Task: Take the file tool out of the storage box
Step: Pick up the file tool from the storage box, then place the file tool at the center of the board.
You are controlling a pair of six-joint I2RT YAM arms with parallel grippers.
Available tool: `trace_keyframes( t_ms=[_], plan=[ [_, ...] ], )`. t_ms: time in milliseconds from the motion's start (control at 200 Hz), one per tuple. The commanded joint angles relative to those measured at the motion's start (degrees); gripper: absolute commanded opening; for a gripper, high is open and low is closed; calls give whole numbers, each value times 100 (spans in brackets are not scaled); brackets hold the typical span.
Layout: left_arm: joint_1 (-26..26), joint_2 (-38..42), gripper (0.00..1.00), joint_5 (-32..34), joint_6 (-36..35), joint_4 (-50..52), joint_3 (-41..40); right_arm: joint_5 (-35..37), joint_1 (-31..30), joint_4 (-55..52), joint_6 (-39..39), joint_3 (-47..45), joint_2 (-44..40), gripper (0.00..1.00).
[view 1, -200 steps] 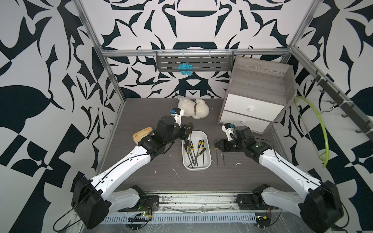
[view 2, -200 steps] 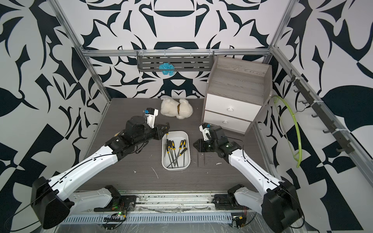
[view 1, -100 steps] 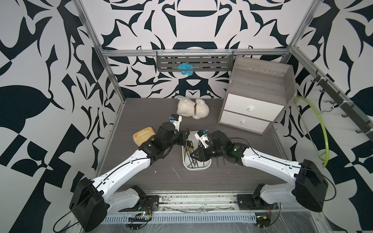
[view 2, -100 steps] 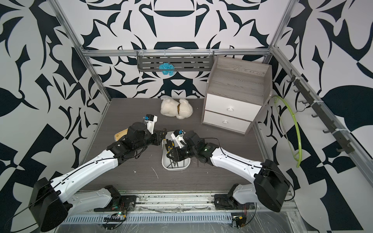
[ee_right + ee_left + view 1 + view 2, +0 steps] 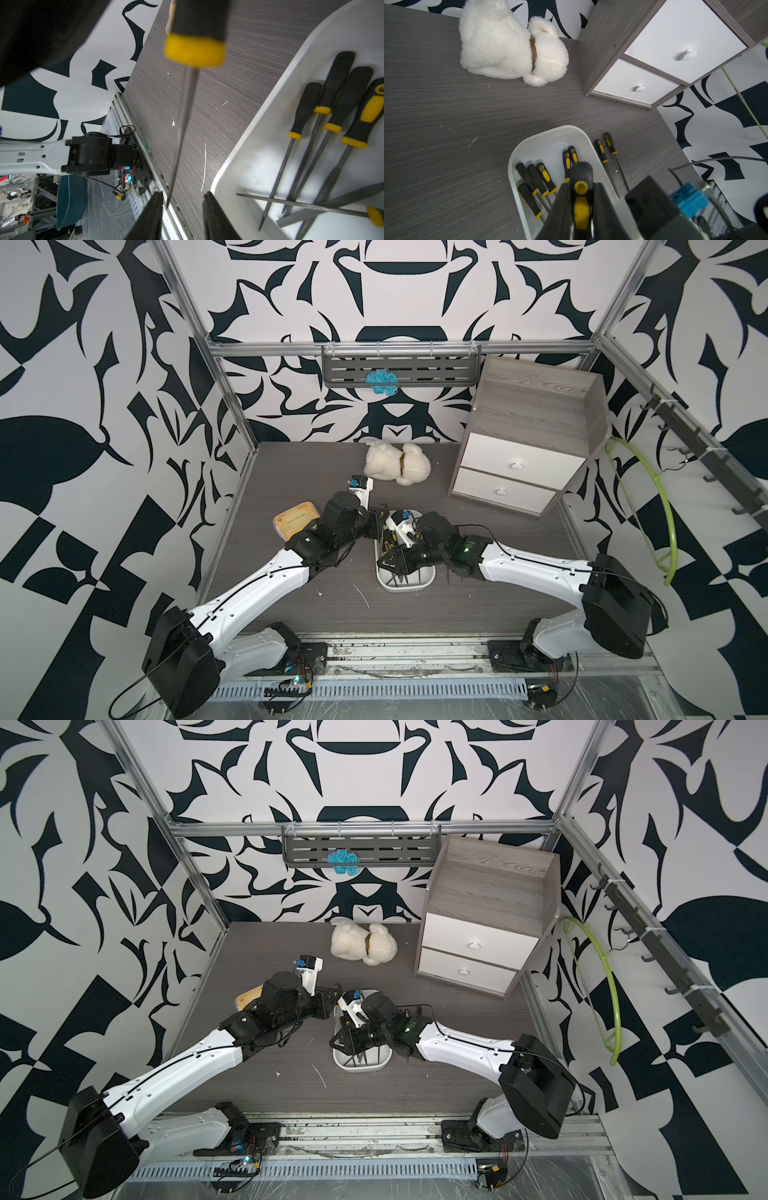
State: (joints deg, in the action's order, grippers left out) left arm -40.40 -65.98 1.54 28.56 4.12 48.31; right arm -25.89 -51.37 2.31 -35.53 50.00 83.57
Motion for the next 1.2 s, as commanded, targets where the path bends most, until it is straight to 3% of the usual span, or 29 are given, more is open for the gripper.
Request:
trace_keyframes(
  t_ms=[0,145,310,445,520,615,655,840,950,1195],
  plan=[
    [2,-33,0,39,-52,-38,39,82,-25,427,-82,242,-4,32],
    [6,-100,0,16,-34,-25,73,152,-39,676,-197,255,148,13],
    [6,-65,0,20,-17,-32,51,158,-44,735,-199,261,206,10],
    [6,-36,4,17,9,-56,29,171,-46,693,-192,254,228,0],
    [6,-1,15,33,23,-68,11,138,-43,674,-189,241,264,0],
    [5,32,59,48,43,-95,-14,79,-42,550,-191,273,309,0],
    [2,54,68,75,69,-111,-40,110,-44,444,-183,290,296,0],
    [6,308,78,211,197,-118,-176,548,-31,-819,59,400,-49,0],
    [6,529,95,451,308,-91,-316,1334,-26,-2605,429,752,-391,0],
    [4,622,96,211,334,-25,-281,3183,252,-5596,725,1391,-1301,0]
  ],
)
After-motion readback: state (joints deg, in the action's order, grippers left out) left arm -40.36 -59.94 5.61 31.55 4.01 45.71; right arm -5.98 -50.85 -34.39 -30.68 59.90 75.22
